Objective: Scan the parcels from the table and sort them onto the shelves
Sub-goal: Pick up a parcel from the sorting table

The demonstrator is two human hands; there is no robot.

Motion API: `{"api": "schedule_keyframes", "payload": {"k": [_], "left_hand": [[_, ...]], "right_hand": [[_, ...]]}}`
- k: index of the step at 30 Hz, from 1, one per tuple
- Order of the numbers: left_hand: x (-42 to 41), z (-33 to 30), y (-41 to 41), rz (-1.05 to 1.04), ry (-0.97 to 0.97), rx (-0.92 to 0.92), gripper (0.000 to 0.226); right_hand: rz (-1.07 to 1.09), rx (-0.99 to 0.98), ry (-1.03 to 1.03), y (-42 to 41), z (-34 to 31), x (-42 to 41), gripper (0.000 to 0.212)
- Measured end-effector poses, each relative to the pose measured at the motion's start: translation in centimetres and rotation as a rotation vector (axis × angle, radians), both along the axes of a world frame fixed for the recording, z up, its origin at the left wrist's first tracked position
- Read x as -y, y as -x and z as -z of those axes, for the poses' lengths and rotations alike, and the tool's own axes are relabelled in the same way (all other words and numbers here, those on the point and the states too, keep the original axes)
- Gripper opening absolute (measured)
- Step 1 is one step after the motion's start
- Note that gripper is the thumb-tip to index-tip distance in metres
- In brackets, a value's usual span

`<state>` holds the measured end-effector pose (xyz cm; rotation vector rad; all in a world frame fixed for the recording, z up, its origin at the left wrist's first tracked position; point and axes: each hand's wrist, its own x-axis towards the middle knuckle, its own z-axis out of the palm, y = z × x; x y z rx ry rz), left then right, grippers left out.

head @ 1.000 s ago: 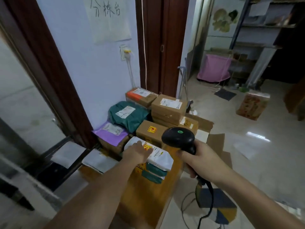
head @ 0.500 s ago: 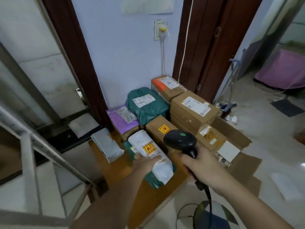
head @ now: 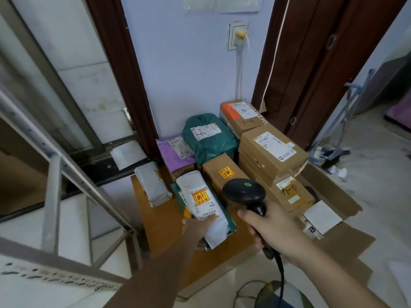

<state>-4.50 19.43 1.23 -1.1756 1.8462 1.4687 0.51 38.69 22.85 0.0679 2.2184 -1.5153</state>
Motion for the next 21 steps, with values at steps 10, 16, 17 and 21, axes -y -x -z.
{"api": "schedule_keyframes", "payload": {"k": [10, 16, 17, 21], "left_hand": [[0.9, -0.7, -1.6, -0.05, -0.132, -0.056, 0.051], [1.0, -1.5, -3.8, 0.233, -0.067, 0.013, 0.047], [1.1, -1.7, -3.9, 0.236, -0.072, -0.022, 0.039], [2.5, -1.3, -4.5, 0.138, -0.167, -0.11, 0.036]], "right_hand": [[-0.06, -0.03, 0.07, 0.6, -0.6, 0.5, 0.008], [-0.077, -0.043, 0.036, 0.6, -0.4, 0.6, 0.012], [-0.072, -0.043, 0.034, 0.6, -0.3, 0.7, 0.011], [-0.066, -0.051, 0.038, 0.4, -0.1, 0.7, 0.01]]}}
